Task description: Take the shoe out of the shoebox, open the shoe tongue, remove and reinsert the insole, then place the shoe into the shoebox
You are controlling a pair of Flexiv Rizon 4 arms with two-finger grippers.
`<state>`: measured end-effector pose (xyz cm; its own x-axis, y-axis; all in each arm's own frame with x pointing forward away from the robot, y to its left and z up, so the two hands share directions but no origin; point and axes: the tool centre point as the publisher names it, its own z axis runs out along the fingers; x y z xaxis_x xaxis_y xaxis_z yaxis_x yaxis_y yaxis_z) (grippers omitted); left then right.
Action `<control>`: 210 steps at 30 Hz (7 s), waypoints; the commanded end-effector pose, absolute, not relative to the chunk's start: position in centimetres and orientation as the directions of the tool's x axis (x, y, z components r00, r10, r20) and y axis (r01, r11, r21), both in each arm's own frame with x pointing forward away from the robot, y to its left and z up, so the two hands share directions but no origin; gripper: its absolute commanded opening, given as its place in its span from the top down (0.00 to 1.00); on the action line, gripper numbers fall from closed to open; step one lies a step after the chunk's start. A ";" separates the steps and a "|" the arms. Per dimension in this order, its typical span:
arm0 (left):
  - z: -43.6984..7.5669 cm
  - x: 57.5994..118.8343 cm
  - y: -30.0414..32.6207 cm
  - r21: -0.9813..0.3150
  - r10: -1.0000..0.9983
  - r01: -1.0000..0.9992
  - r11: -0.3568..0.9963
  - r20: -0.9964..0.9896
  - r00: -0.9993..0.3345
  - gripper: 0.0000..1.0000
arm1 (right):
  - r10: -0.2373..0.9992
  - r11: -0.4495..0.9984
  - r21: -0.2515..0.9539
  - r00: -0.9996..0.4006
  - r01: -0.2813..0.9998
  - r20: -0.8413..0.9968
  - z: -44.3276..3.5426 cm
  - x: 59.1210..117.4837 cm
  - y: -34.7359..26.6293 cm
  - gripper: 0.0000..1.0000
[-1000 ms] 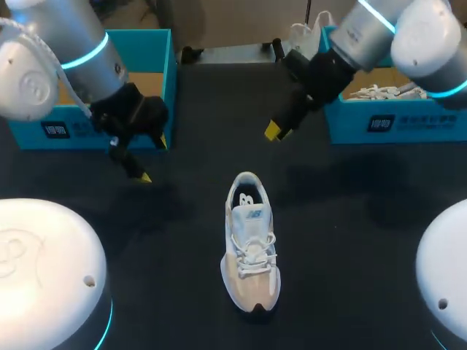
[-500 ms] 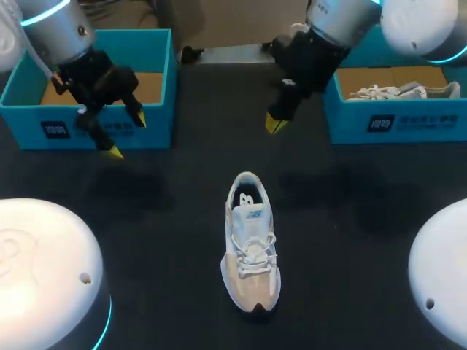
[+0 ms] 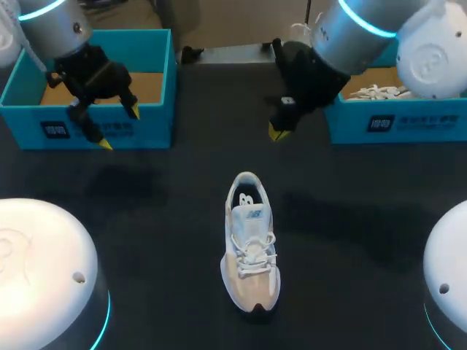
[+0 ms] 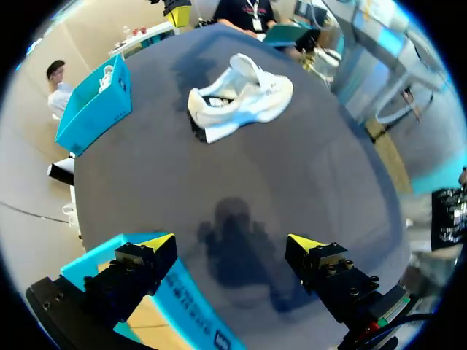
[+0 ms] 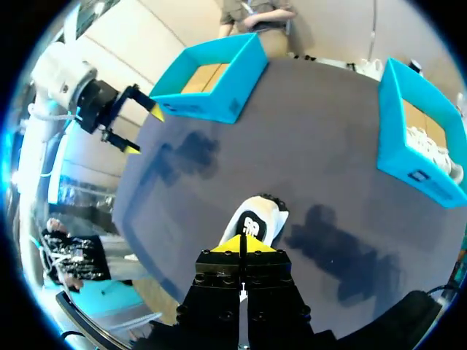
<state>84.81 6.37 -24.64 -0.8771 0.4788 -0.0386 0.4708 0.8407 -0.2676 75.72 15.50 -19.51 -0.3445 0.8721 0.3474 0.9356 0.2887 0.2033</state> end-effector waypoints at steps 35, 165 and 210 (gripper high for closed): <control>-23.1 89.5 10.7 -0.207 0.556 0.541 0.815 0.018 -0.831 0.00 | 0.989 0.139 0.199 -0.145 0.970 0.016 -28.4 73.3 21.3 1.00; -23.1 89.5 10.7 -0.207 0.556 0.541 0.815 0.018 -0.831 0.00 | 0.982 0.176 0.150 -0.185 0.973 0.045 -38.1 71.9 21.3 1.00; -23.1 89.5 10.7 -0.207 0.556 0.541 0.815 0.018 -0.831 0.00 | 0.975 0.217 0.007 -0.216 0.976 -0.050 -35.2 70.3 19.6 0.00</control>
